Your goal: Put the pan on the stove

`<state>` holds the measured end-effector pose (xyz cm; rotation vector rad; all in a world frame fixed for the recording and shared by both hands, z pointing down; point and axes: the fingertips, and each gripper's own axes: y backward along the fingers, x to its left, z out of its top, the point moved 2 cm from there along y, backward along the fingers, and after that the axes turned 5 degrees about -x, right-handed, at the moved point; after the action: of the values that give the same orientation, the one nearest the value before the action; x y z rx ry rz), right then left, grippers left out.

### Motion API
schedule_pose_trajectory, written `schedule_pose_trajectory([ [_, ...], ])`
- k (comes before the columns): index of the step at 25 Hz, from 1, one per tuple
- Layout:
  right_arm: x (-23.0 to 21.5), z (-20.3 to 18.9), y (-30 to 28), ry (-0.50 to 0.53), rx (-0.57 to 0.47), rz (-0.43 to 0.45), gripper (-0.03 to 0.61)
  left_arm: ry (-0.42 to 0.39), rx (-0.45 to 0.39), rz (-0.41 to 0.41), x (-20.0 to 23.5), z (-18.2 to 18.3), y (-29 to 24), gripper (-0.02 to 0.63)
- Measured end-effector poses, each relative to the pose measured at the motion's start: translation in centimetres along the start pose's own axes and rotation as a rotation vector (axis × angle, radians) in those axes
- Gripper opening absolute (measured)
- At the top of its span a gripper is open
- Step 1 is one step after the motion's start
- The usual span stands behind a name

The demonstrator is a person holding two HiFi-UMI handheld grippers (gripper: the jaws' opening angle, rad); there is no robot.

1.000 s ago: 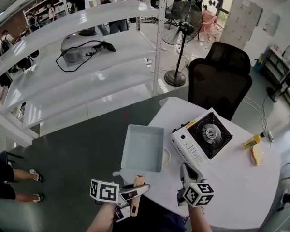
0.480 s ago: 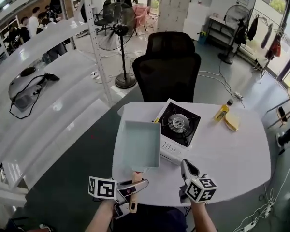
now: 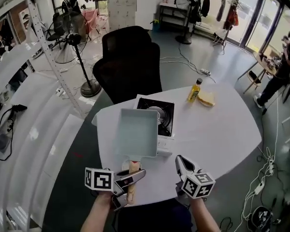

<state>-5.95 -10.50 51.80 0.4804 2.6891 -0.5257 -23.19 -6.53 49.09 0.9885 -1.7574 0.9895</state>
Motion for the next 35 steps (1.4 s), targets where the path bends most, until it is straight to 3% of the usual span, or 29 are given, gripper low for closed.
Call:
schedule_pose_trajectory([
  [6, -0.8, 0.6, 0.7, -0.005, -0.036, -0.076, 0.000, -0.046, 0.080, -0.031, 0.8, 3.2, -2.8, 0.172],
  [16, -3.5, 0.2, 0.4, -0.010, 0.012, -0.119, 0.000, -0.050, 0.138, -0.053, 4.1, 8.1, -9.0, 0.173],
  [31, -7.4, -1.7, -1.5, -0.043, 0.105, -0.156, 0.000, 0.043, 0.157, -0.063, 9.1, 9.5, -12.4, 0.175],
  [35, -8.3, -2.0, -1.5, -0.047, 0.117, -0.175, 0.000, 0.032, 0.186, -0.056, 9.7, 9.2, -12.4, 0.175],
])
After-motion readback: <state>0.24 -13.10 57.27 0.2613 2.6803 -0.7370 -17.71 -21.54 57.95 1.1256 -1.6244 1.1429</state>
